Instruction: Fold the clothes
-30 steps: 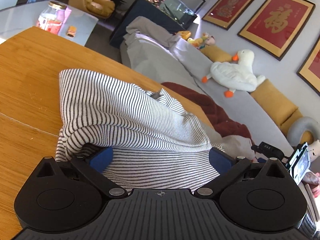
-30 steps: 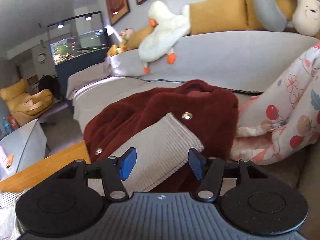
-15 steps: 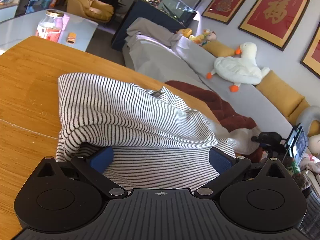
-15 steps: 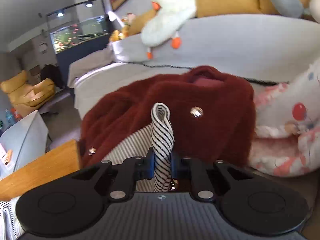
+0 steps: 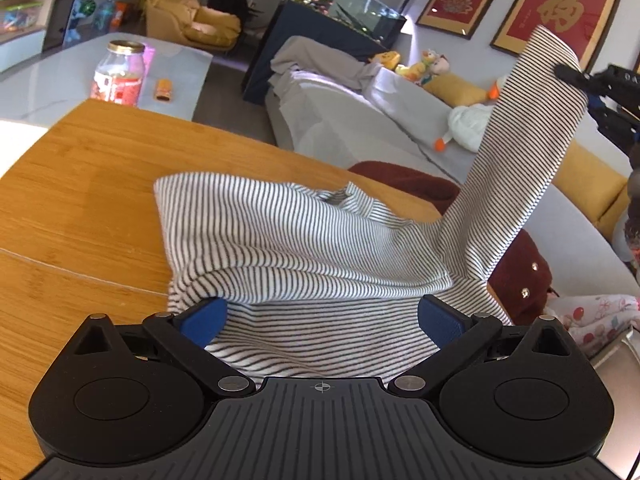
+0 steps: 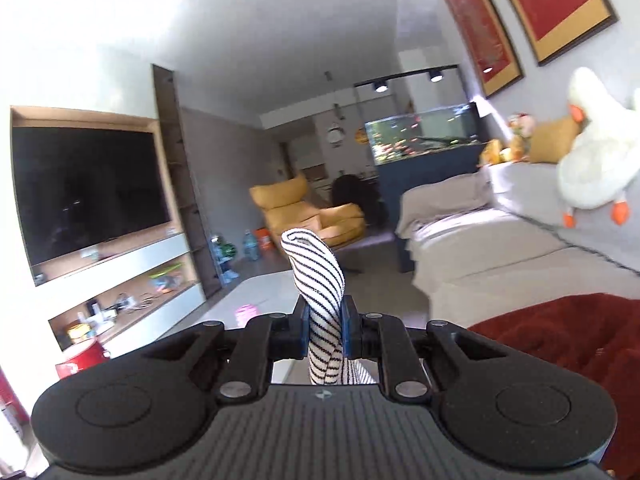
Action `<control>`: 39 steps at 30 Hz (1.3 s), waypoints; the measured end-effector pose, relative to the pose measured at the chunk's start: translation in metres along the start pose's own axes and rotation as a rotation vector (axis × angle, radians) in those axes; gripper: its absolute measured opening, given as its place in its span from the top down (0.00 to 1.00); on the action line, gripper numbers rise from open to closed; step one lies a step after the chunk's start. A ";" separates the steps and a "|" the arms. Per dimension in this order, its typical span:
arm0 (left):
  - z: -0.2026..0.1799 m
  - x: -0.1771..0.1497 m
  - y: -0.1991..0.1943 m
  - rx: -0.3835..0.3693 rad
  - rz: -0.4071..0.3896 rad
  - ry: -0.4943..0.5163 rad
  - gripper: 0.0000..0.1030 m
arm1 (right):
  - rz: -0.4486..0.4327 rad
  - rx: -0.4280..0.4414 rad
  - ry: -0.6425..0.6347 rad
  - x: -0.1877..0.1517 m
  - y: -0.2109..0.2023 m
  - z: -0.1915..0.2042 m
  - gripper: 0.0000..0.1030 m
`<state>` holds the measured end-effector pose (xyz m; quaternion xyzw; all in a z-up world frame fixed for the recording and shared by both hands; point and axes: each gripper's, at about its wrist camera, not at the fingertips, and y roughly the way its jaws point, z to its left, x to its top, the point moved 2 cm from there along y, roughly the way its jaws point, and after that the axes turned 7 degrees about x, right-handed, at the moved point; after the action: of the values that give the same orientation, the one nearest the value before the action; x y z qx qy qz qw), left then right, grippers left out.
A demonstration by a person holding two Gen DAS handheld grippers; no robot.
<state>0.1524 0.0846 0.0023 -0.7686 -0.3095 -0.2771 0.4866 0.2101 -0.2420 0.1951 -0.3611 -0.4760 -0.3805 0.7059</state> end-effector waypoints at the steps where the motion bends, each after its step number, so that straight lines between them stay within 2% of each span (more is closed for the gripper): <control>1: 0.002 0.001 -0.006 -0.004 -0.004 -0.003 0.00 | 0.024 0.037 0.005 -0.002 0.010 0.010 0.86; 3: 0.007 0.002 -0.019 0.002 -0.016 -0.018 0.00 | 0.067 0.098 0.000 -0.011 0.028 0.031 0.86; 8: 0.016 0.002 -0.044 0.099 -0.045 0.000 0.00 | 0.175 0.204 -0.003 -0.043 0.067 0.076 0.86; 11: 0.023 0.002 -0.049 0.106 -0.043 -0.020 0.00 | 0.244 0.249 0.005 -0.065 0.086 0.098 0.86; 13: 0.024 0.001 -0.051 0.109 -0.039 -0.019 0.00 | 0.283 0.275 0.019 -0.079 0.093 0.109 0.84; 15: 0.023 0.001 -0.050 0.107 -0.036 -0.013 0.00 | 0.313 0.303 0.038 -0.091 0.097 0.116 0.76; 17: 0.021 0.001 -0.049 0.101 -0.033 -0.006 0.00 | 0.307 0.319 0.040 -0.094 0.092 0.117 0.75; 20: 0.019 0.002 -0.047 0.085 -0.030 -0.007 0.00 | 0.273 0.325 0.039 -0.094 0.079 0.110 0.62; 22: 0.017 0.005 -0.043 0.078 -0.031 -0.008 0.00 | 0.245 0.326 0.048 -0.088 0.070 0.099 0.58; 23: 0.016 0.007 -0.041 0.074 -0.033 -0.010 0.00 | 0.231 0.325 0.053 -0.085 0.066 0.093 0.51; 24: 0.014 0.009 -0.038 0.070 -0.034 -0.012 0.00 | 0.219 0.310 0.053 -0.083 0.061 0.087 0.46; 29: 0.012 0.019 -0.025 0.052 -0.036 -0.044 0.00 | 0.197 0.167 -0.008 -0.090 0.040 0.054 0.33; 32: 0.012 0.026 -0.014 0.075 -0.033 -0.057 0.00 | 0.235 0.059 -0.066 -0.115 0.030 0.034 0.20; 34: 0.014 0.032 -0.006 0.097 -0.027 -0.078 0.00 | 0.283 0.016 -0.065 -0.139 0.027 0.022 0.18; 37: 0.019 0.040 0.008 0.145 -0.012 -0.104 0.11 | 0.348 -0.023 -0.042 -0.170 0.026 0.006 0.17; 39: 0.021 0.043 0.017 0.182 0.008 -0.103 0.33 | 0.361 -0.041 -0.028 -0.178 0.028 0.003 0.16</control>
<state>0.1958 0.1070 0.0154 -0.7356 -0.3549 -0.2058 0.5391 0.1874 -0.1928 0.0234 -0.4601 -0.4054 -0.2521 0.7486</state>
